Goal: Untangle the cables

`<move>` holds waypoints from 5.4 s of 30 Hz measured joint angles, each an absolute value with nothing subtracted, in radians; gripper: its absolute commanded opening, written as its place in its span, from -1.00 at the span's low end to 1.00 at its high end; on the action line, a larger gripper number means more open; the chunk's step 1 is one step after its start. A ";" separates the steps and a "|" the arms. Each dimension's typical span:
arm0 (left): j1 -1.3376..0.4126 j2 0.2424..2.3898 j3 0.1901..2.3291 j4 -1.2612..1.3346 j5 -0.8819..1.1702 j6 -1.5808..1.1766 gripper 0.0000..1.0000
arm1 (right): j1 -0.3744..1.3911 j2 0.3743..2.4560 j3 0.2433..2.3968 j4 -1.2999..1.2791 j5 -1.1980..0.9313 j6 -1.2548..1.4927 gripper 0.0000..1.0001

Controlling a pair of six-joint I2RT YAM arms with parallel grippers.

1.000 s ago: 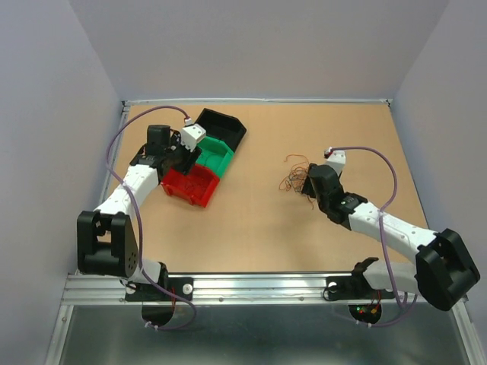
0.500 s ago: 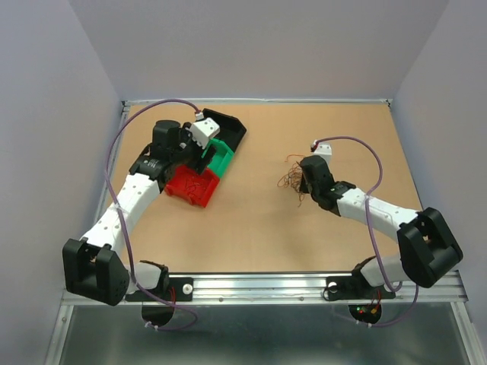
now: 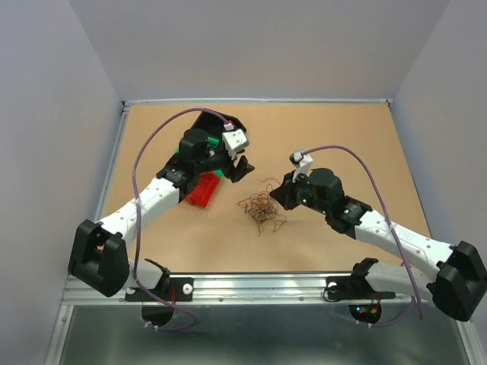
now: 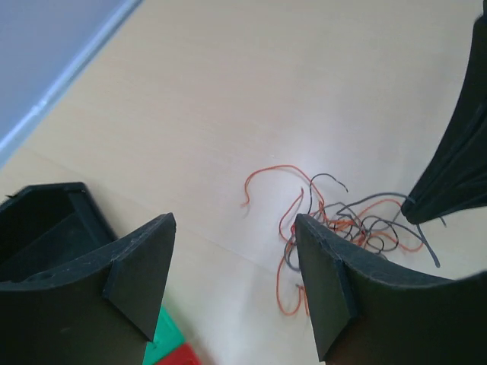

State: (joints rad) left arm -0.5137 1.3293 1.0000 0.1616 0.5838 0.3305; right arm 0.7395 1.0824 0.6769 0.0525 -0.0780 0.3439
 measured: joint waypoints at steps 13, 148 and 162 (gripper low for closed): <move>-0.515 1.329 0.855 0.273 0.773 0.368 0.48 | 0.781 1.111 0.660 0.090 -0.219 0.326 -0.99; -0.148 1.778 1.293 0.046 0.463 0.515 -1.00 | 0.778 0.701 0.294 0.245 0.556 0.553 0.56; -0.149 1.914 1.366 -0.110 0.280 0.617 -0.59 | 0.778 0.730 0.294 0.247 0.542 0.553 0.59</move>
State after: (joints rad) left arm -0.1493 1.9141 1.3663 -0.1104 0.2802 0.6170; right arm 0.7776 0.7300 0.2943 0.2466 0.5415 0.5529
